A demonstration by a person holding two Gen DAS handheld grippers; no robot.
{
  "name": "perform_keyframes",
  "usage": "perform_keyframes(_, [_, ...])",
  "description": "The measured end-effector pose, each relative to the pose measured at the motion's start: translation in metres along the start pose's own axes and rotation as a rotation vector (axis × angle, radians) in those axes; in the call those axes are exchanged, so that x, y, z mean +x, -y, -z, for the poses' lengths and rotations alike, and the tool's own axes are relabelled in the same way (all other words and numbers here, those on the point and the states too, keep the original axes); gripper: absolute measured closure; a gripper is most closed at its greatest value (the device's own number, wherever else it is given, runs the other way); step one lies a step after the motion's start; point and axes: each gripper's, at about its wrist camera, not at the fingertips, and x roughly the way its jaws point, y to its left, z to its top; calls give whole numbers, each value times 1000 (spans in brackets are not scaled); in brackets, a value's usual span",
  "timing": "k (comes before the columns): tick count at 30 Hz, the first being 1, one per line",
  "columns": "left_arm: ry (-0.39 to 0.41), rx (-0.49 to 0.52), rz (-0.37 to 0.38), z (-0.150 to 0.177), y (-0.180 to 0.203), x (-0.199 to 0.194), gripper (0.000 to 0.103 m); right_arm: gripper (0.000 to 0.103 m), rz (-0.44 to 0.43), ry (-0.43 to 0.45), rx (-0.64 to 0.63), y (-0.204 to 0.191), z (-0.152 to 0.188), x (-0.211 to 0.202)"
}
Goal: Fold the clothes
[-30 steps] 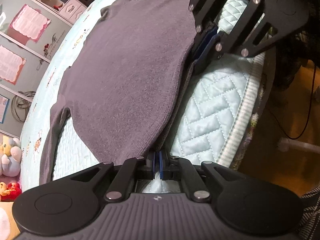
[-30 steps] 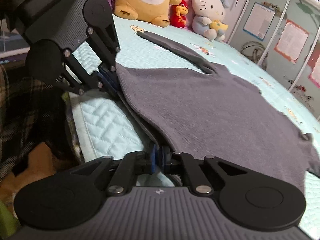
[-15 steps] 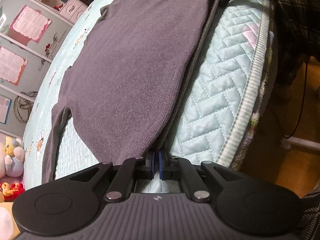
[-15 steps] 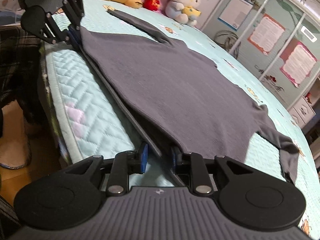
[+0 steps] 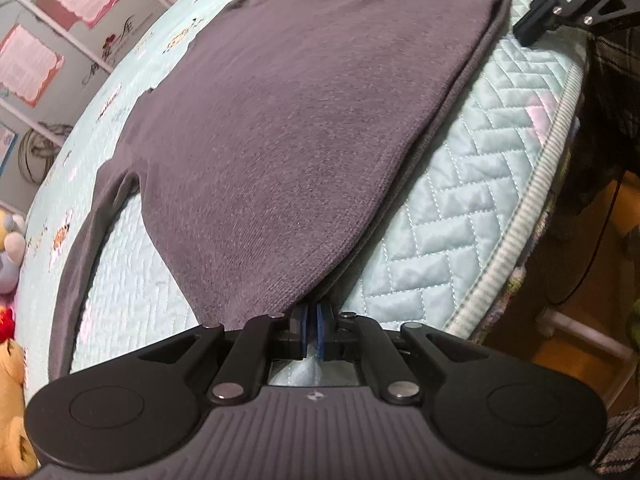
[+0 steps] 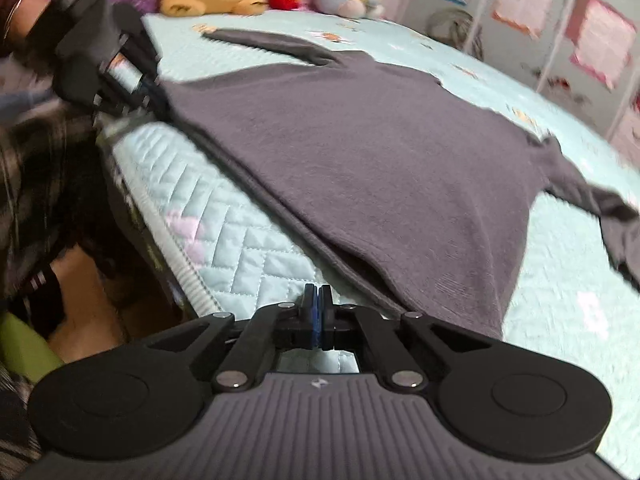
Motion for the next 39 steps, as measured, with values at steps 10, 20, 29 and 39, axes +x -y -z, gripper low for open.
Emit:
perform_keyframes(10, [-3,-38,-17,2,2,-5,103,96,-103,71,473,60,-18,4])
perform_keyframes(20, [67,-211,184,-3,-13,-56,91,68,-144,219,710,103,14,-26])
perform_keyframes(29, [196,-310,218,-90,-13,-15,89,57,-43,146,1027,186,29,42])
perform_keyframes(39, [140,-257,196,-88,14,20,91,101,-13,160,988,182,49,38])
